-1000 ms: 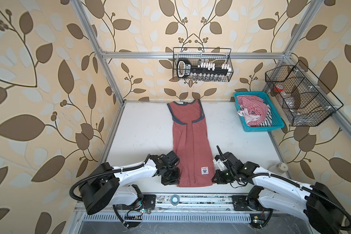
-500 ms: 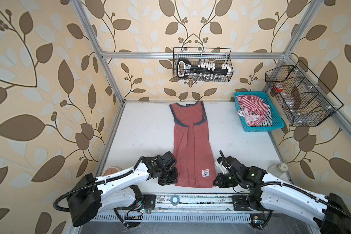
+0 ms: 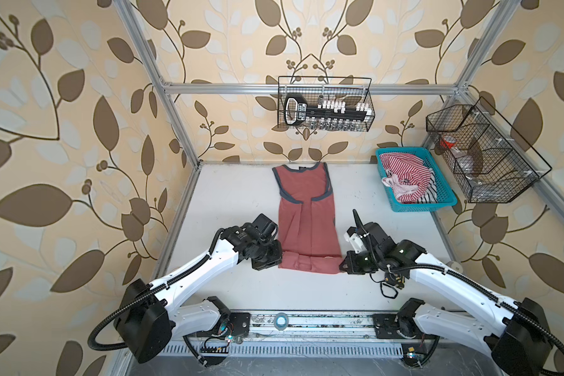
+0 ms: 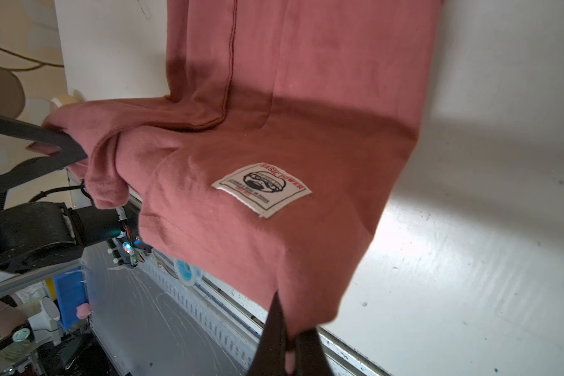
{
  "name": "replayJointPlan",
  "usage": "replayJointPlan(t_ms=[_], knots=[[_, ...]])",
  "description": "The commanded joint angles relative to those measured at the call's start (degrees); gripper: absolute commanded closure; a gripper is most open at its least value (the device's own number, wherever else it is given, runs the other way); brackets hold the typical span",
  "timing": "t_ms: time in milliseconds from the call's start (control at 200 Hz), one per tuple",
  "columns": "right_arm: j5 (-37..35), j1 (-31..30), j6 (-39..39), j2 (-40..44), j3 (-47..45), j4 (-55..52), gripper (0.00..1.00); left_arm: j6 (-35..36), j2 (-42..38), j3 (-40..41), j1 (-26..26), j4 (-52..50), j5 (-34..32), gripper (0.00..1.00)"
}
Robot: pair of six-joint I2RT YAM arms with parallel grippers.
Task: Fold and stack tank tops
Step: Fold the tank top at the top-center of the table.
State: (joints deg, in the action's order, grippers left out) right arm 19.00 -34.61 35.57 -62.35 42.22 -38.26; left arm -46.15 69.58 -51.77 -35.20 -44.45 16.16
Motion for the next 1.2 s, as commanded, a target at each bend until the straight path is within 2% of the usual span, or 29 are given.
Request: replayJointPlan(t_ms=[0, 255, 520, 755, 1195], knots=[[2.8, 2.7, -5.0, -2.9, 3.6, -1.9, 1.00, 6.7, 4.0, -6.3, 1.6, -2.8, 0.8, 1.00], [6.9, 10.9, -11.8, -12.8, 12.8, -2.7, 1.00, 14.3, 15.4, -17.0, 8.8, -4.4, 4.3, 1.00], [9.8, 15.7, -15.3, -23.1, 21.8, -1.8, 1.00, 18.3, 25.2, -27.2, 14.7, -5.3, 7.4, 1.00], [12.0, 18.2, -17.0, -31.0, 28.4, -2.1, 1.00, 21.4, 34.3, -36.1, 16.9, -7.8, 9.4, 1.00], [14.4, 20.9, -17.0, -42.7, 38.1, -0.6, 1.00, 23.3, 44.8, -47.5, 20.2, -10.0, 11.5, 1.00]])
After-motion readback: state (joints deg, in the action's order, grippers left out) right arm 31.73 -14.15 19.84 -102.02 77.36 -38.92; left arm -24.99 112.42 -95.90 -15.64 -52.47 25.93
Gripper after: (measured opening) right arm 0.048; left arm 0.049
